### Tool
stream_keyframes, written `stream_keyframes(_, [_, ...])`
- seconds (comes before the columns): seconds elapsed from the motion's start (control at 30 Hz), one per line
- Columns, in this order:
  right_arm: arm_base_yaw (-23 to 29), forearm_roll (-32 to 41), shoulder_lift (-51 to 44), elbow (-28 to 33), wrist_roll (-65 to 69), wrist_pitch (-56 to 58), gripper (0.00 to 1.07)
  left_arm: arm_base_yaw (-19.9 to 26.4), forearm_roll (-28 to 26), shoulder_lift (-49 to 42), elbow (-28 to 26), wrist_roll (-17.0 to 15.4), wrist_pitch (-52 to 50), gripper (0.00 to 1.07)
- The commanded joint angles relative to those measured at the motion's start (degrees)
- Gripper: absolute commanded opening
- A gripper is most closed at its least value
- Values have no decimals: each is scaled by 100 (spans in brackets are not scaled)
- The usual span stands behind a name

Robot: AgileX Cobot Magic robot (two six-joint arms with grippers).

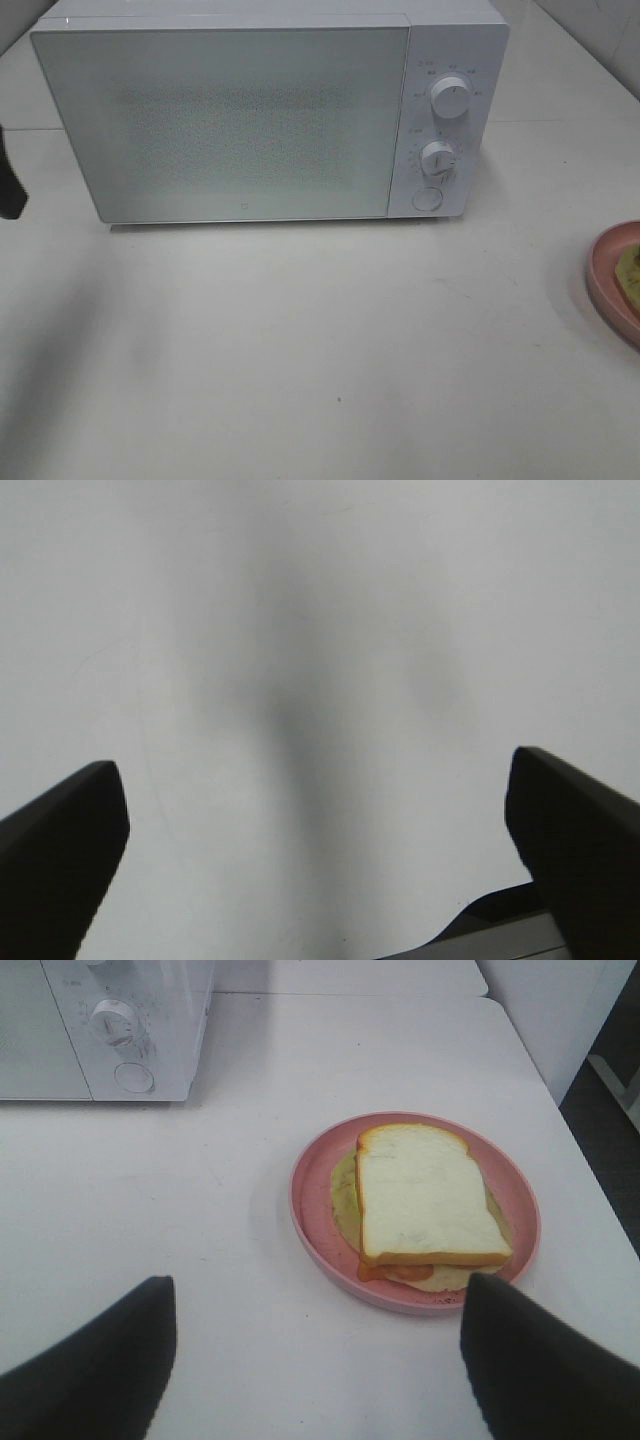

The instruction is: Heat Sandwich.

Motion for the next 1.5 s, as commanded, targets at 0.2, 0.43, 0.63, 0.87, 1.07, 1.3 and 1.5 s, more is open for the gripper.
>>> stream_keyframes(0.2, [-40, -23, -166, 11, -34, -46, 75, 934, -69, -1020, 705, 23, 298, 98])
stream_keyframes(0.43, [-40, -23, -166, 11, -34, -46, 75, 1066, -40, -1982, 1215, 17, 670, 98])
stream_keyframes(0.63, [-40, -23, -166, 11, -40, -46, 75, 1066, -23, -2882, 1793, 74, 739, 98])
stream_keyframes(0.87, [-40, -23, -166, 11, -40, -46, 75, 1066, -23, -4102, 2378, 92, 699, 98])
stream_keyframes(1.07, [-40, -23, -166, 11, -40, -46, 75, 1066, -11, -5237, 2785, 86, 733, 98])
stream_keyframes(1.3, [-40, -23, -166, 11, -40, -46, 75, 1066, -11, -6199, 2796, 69, 728, 98])
stream_keyframes(1.5, [-40, -23, -166, 11, -34, -46, 75, 1066, -23, -7099, 2796, 69, 728, 98])
